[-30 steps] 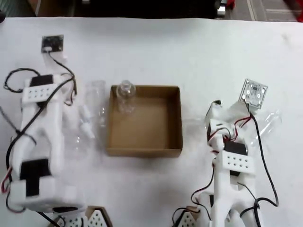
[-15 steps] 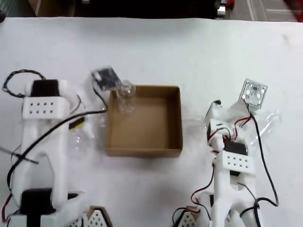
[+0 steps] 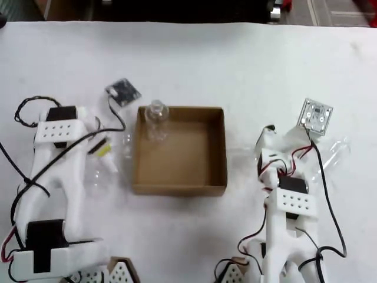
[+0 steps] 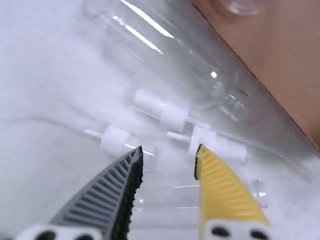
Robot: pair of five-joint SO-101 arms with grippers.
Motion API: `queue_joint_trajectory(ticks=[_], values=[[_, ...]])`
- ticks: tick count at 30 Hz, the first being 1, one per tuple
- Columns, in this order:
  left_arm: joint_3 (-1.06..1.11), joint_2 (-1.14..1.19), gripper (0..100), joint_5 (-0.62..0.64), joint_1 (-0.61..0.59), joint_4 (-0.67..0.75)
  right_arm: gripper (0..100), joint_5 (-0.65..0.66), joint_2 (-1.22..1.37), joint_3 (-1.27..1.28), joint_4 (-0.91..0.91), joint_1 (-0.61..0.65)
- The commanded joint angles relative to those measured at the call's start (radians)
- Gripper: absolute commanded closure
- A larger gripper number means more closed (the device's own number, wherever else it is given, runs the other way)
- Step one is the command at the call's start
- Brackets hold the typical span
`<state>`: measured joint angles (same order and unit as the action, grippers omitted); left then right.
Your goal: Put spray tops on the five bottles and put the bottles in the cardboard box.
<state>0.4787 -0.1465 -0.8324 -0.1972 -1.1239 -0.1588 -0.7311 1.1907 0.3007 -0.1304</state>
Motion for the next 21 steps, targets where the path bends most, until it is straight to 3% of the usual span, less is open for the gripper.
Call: queue_joint_trajectory(ticks=[1,5,10,21], values=[[-0.009,0.001,83,0.295,-0.015,0.061,76.5,0.003,0.002,-0.008,-0.024,-0.005],[0.000,0.005,83,0.766,-0.021,0.083,76.5,0.003,0.002,-0.008,-0.024,-0.004],[-0.009,0.033,83,1.123,-0.018,0.092,76.5,0.003,0.002,-0.006,-0.022,-0.004],[-0.009,0.197,83,1.343,-0.018,0.244,76.5,0.003,0.002,-0.006,-0.022,-0.004]])
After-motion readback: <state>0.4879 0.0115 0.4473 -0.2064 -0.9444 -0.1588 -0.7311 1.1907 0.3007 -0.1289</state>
